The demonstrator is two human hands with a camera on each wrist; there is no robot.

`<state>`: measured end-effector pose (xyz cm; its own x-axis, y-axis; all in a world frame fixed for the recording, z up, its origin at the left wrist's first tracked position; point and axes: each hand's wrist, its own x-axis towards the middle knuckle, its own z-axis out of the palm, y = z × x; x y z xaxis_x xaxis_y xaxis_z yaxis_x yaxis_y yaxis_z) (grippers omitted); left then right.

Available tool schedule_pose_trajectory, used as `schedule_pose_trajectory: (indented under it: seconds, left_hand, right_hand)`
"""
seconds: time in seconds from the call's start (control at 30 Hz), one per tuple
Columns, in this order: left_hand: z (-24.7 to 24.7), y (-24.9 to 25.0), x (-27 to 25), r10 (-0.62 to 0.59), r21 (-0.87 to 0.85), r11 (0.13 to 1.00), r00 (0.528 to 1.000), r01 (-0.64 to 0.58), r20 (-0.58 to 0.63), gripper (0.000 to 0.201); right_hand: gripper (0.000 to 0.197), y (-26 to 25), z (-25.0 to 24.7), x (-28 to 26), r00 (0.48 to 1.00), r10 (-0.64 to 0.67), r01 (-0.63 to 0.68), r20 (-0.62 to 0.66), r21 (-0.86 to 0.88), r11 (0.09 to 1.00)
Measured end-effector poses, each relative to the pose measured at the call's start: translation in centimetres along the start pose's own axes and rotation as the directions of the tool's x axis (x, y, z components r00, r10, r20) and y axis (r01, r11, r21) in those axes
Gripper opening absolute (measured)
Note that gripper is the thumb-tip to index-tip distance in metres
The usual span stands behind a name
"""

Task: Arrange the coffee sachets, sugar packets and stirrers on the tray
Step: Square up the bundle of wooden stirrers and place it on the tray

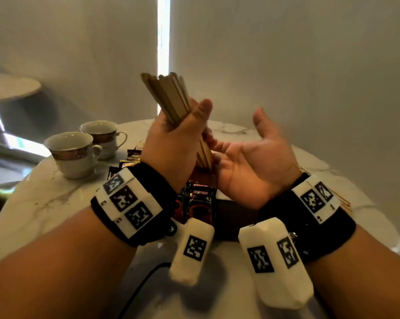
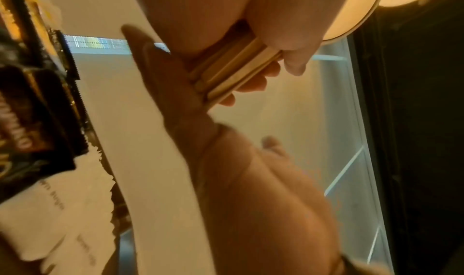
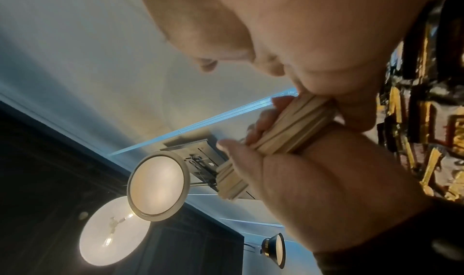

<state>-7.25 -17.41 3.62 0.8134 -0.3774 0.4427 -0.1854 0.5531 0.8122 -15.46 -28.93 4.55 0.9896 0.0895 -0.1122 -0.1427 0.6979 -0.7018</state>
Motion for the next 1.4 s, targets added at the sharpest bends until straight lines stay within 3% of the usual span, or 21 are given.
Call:
schedule_pose_trajectory:
  seconds: [0.17,0.37,0.47,0.5,0.57,0.63,0.73,0.8,0.87,1.0,1.13,1.2,1.3,1.37,1.4]
  left_hand:
    - [0.1,-0.5,-0.2,0.006,0.106,0.994,0.996,-0.016,0.092,0.025]
    - [0.1,-0.8,-0.4,-0.010,0.230,0.973,0.996,-0.010,0.088,0.022]
    - [-0.4,-0.6,-0.2,-0.023,0.316,0.949,0.993,-0.016,0.118,0.022]
    - [-0.5,-0.3,-0.2,-0.061,0.371,0.929,0.988,0.004,0.141,0.021]
    - [-0.6,0.1,-0.5,-0.192,0.510,0.859,0.954,0.050,0.229,0.016]
    - [-0.3,0.4,-0.9,-0.350,0.617,0.783,0.875,0.077,0.335,0.013]
    - [0.4,0.7,-1.3,-0.510,0.739,0.668,0.774,0.082,0.375,0.009]
    - [0.8,0.7,-1.5,-0.515,0.749,0.656,0.782,0.096,0.351,0.007]
    - [0.9,0.5,-1.6,-0.458,0.702,0.705,0.821,0.102,0.341,0.012]
    - [0.8,0.1,-1.8,-0.327,0.654,0.755,0.892,0.048,0.312,0.023]
    - [1.1,0.3,-2.1,-0.299,0.648,0.762,0.892,0.009,0.340,0.014]
    - [1.1,0.4,-2.1,-0.314,0.666,0.746,0.880,-0.003,0.356,0.009]
    - [0.9,0.6,-1.8,-0.366,0.730,0.684,0.865,-0.002,0.345,0.014]
    - [0.7,0.8,-1.7,-0.416,0.785,0.619,0.848,-0.001,0.329,0.021]
    - [0.7,0.9,-1.8,-0.438,0.806,0.592,0.838,-0.002,0.325,0.023]
  right_hand:
    - [0.109,0.3,1.2,-0.8,0.999,-0.044,0.046,-0.023,0.114,0.992]
    - [0.115,0.5,-0.2,-0.1,0.998,-0.059,0.060,-0.005,0.067,0.996]
    - [0.112,0.1,-0.4,0.1,0.989,-0.082,0.046,-0.124,-0.274,0.961]
    - [0.112,-0.2,-0.4,0.2,0.969,-0.172,0.082,-0.177,-0.428,0.900]
    - [0.112,-0.8,-0.4,0.0,0.906,-0.390,0.174,-0.162,-0.698,0.695]
    - [0.095,-1.0,-0.4,-0.4,0.868,-0.493,0.222,-0.063,-0.837,0.499]
    - [0.048,-0.3,0.1,-1.0,0.879,-0.477,0.229,-0.013,-0.865,0.446]
    - [0.026,0.3,0.4,-0.8,0.862,-0.506,0.250,-0.032,-0.842,0.478]
    - [0.020,0.6,0.6,-0.3,0.823,-0.562,0.257,-0.078,-0.833,0.491]
    - [0.025,1.1,0.6,0.4,0.756,-0.635,0.271,-0.160,-0.806,0.526]
    - [0.028,1.2,0.9,0.1,0.744,-0.648,0.264,-0.165,-0.817,0.512]
    - [0.034,0.9,1.0,-0.2,0.749,-0.648,0.232,-0.137,-0.862,0.450]
    - [0.082,0.1,0.8,-0.7,0.752,-0.655,0.189,-0.074,-0.928,0.322]
    - [0.108,-0.9,0.7,-1.1,0.705,-0.706,0.250,-0.066,-0.908,0.335]
    - [0.109,-1.6,0.7,-1.4,0.679,-0.731,0.292,-0.066,-0.889,0.352]
